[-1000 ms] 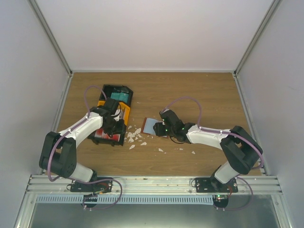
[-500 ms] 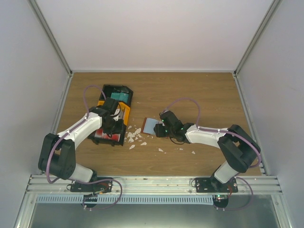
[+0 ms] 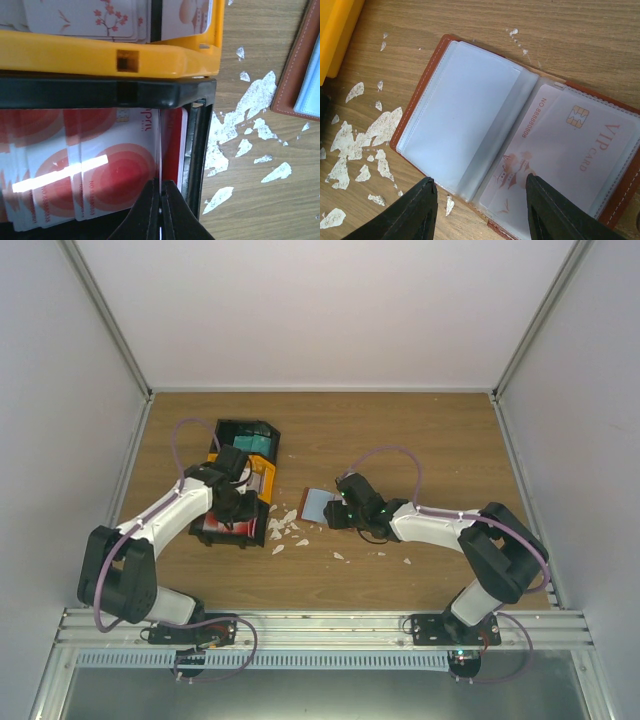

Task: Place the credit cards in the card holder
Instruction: Pick up the credit card from the storage box.

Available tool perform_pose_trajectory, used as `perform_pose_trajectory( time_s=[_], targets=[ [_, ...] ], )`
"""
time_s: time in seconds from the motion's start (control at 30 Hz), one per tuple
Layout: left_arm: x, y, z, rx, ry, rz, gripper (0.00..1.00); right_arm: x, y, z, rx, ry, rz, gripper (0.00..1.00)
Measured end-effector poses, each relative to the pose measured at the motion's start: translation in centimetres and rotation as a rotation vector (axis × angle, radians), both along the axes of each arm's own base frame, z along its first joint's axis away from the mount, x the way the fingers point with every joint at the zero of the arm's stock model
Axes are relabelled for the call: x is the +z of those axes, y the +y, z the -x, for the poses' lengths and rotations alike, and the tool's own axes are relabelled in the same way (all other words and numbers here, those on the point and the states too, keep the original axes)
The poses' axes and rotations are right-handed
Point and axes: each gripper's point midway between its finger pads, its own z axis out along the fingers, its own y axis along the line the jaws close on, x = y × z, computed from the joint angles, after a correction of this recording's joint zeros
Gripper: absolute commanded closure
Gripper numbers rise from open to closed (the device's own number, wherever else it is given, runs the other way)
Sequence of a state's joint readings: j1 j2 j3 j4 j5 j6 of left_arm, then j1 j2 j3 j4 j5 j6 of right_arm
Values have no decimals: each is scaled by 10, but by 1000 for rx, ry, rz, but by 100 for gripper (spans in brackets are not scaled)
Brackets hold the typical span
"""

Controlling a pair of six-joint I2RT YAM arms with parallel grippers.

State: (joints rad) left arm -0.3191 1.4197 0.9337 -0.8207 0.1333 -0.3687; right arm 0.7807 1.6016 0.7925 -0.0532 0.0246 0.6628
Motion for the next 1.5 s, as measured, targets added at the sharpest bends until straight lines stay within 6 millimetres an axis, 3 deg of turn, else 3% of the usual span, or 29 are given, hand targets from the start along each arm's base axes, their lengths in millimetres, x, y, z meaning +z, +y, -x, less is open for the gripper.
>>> perform_pose_trajectory(
  time_s=[0.37, 0.53, 0.7, 0.77, 0.87, 1.0, 1.1, 1.23, 1.4, 1.5],
  targets=[
    [26, 13, -2, 48, -70, -46, 100, 5, -1, 1, -1, -4, -2, 50],
    [43, 23, -2, 72, -101, -89, 100, 24, -3, 1, -4, -36, -27, 50],
    [97, 22, -13, 77, -254, -46, 100, 68, 0, 2, 27, -124, -99, 47],
    [127, 12, -14, 54, -347, 36, 100, 92, 3, 5, 64, -171, -147, 36],
    [166, -12, -9, -15, -458, 203, 100, 129, 12, 14, 136, -241, -241, 26],
    [208, -54, 0, -160, -541, 471, 100, 182, 19, 28, 217, -339, -380, 25],
    [228, -82, 11, -267, -569, 674, 100, 205, 21, 37, 246, -358, -445, 29],
    [243, -99, 29, -367, -553, 836, 100, 225, 27, 49, 283, -328, -544, 37],
    [262, -111, 48, -480, -544, 970, 100, 248, 39, 67, 348, -265, -697, 72],
    [265, -113, 55, -508, -527, 1010, 100, 259, 43, 76, 383, -233, -766, 82]
  ],
)
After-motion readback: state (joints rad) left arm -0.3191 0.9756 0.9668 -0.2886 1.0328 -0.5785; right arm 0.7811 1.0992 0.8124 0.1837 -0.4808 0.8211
